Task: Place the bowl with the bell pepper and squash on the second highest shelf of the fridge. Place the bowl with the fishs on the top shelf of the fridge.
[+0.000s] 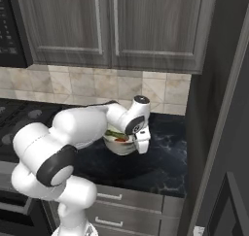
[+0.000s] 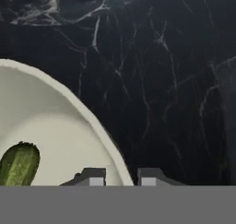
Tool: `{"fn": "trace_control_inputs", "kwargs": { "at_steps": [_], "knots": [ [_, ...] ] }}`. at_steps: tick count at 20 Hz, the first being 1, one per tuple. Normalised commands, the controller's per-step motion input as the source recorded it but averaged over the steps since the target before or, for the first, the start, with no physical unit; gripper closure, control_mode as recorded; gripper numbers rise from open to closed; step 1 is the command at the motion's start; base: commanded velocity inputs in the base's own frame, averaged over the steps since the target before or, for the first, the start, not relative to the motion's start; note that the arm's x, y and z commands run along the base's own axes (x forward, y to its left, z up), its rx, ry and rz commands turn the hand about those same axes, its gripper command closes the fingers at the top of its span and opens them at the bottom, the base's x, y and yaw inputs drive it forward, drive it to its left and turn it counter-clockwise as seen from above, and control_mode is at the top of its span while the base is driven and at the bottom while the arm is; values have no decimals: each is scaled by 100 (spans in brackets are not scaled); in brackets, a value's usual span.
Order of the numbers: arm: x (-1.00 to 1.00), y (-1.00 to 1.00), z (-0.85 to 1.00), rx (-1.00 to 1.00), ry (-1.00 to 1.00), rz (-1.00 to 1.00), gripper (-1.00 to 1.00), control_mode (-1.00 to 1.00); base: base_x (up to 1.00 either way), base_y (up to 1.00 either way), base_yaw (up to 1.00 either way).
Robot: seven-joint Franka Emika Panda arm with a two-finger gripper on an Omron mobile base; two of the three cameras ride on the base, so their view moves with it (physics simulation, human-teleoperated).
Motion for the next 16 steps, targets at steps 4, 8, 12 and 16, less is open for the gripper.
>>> {"fn": "trace_control_inputs", "kwargs": {
  "at_steps": [4, 8, 12, 16],
  "knots": [
    [-77, 27, 61, 0, -26, 0, 100, -100, 0, 0, 0],
    [-68, 39, 94, 0, -27, 0, 100, -100, 0, 0, 0],
    [-59, 56, 100, -1, -26, -1, 100, -100, 0, 0, 0],
    [-53, 57, 100, -4, -26, -5, 100, -100, 0, 0, 0]
  ]
}}
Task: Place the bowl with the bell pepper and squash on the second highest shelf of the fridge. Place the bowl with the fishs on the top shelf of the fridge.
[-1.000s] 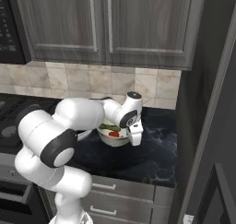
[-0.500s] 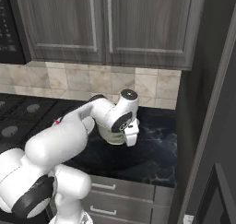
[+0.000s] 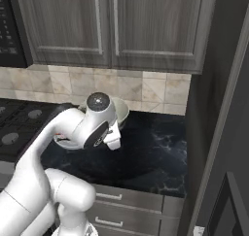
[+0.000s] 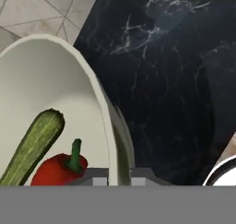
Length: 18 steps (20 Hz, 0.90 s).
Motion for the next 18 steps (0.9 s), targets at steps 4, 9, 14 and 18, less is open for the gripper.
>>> {"fn": "trace_control_inputs", "kwargs": {
  "at_steps": [4, 9, 14, 18],
  "knots": [
    [-83, 36, 100, 0, -10, 0, 100, -100, 0, 0, 0],
    [-100, 53, 64, 0, -4, 1, 100, -100, 0, 0, 0],
    [-92, 40, 34, 0, 0, 2, 100, -100, 0, 0, 0],
    [-39, 0, 0, 0, -4, 0, 100, 100, -49, -1, -12]
  ]
}}
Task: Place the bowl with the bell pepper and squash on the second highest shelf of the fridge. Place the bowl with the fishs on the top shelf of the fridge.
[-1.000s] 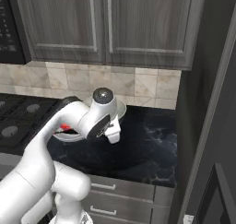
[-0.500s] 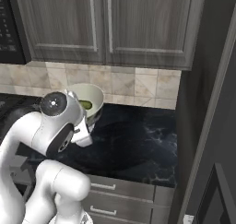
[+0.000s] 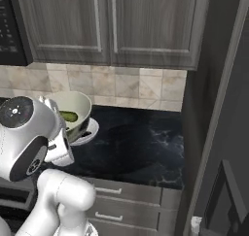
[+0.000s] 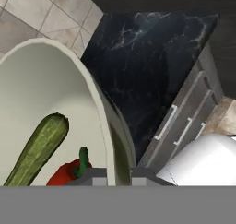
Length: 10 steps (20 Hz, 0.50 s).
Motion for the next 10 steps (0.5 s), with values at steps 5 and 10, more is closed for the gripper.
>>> {"fn": "trace_control_inputs", "kwargs": {
  "at_steps": [5, 10],
  "knots": [
    [0, 0, 0, 0, 0, 0, 100, 100, -93, -13, -58],
    [0, 0, 0, 0, 0, 0, 100, 100, -85, -7, -64]
  ]
}}
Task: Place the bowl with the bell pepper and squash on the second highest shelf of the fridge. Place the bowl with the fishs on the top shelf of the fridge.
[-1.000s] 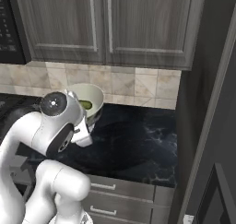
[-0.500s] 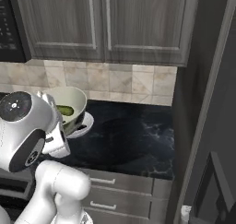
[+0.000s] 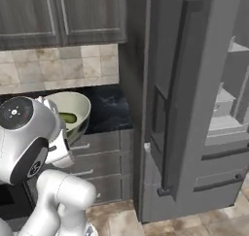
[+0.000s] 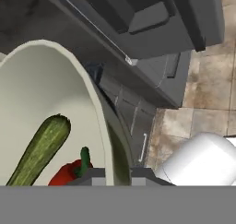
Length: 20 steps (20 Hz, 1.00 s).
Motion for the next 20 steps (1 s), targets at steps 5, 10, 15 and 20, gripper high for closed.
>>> {"fn": "trace_control_inputs", "kwargs": {
  "at_steps": [5, 10, 15, 20],
  "knots": [
    [0, 0, 0, 0, 0, 0, 100, 100, -77, -56, -53],
    [0, 0, 0, 0, 0, 0, 100, 100, -18, -100, -42],
    [0, 0, 0, 0, 0, 0, 100, 100, 57, -100, -21],
    [0, 0, 0, 0, 0, 0, 100, 100, 70, -100, 12]
  ]
}}
